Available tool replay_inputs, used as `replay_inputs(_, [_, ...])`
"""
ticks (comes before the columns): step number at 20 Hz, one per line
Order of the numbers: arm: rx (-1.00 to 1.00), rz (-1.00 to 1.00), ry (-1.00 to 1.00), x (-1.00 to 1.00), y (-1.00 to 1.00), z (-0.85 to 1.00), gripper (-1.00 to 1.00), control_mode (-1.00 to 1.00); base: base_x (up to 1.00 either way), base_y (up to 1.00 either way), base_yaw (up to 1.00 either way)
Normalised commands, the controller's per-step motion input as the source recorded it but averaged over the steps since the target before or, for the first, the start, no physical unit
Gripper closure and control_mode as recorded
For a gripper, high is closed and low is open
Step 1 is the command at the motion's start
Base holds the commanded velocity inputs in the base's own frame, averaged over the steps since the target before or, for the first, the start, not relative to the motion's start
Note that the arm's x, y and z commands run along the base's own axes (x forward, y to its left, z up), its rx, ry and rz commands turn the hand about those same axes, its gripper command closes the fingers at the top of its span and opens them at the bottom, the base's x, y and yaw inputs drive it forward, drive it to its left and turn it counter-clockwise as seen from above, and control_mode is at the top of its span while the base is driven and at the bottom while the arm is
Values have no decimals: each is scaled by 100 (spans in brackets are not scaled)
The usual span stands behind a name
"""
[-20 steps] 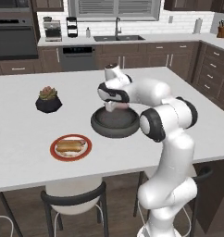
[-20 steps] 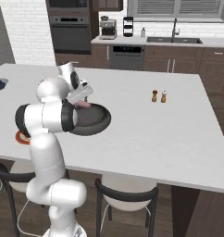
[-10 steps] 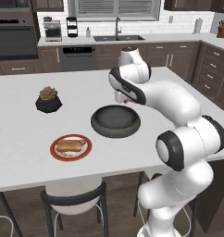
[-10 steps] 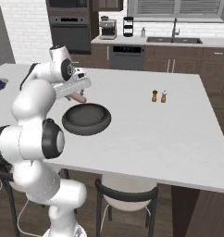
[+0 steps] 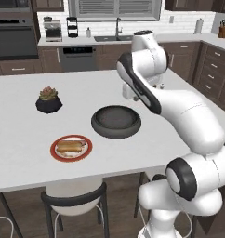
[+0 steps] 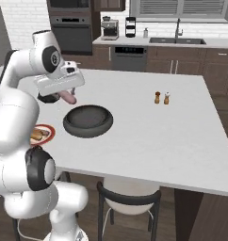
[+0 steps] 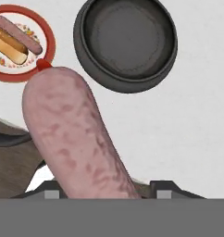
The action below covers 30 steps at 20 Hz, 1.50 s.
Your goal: Place one bun and one sausage from the bowl on each plate.
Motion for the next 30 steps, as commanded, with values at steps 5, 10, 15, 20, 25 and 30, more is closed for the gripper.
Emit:
replay_inputs(5, [0,-4,4,-39,0,17,100,100,-60,34,0])
replay_inputs(10, [0,0,0,0,0,0,100,100,-85,100,0])
replay_inputs(15, [0,0,0,0,0,0,100,100,-26,100,0])
replay_inputs(20, [0,0,0,0,0,0,100,100,1,100,0])
replay_inputs(25, [0,0,0,0,0,0,100,100,30,100,0])
replay_inputs(30, [0,0,0,0,0,0,100,100,54,99,-3])
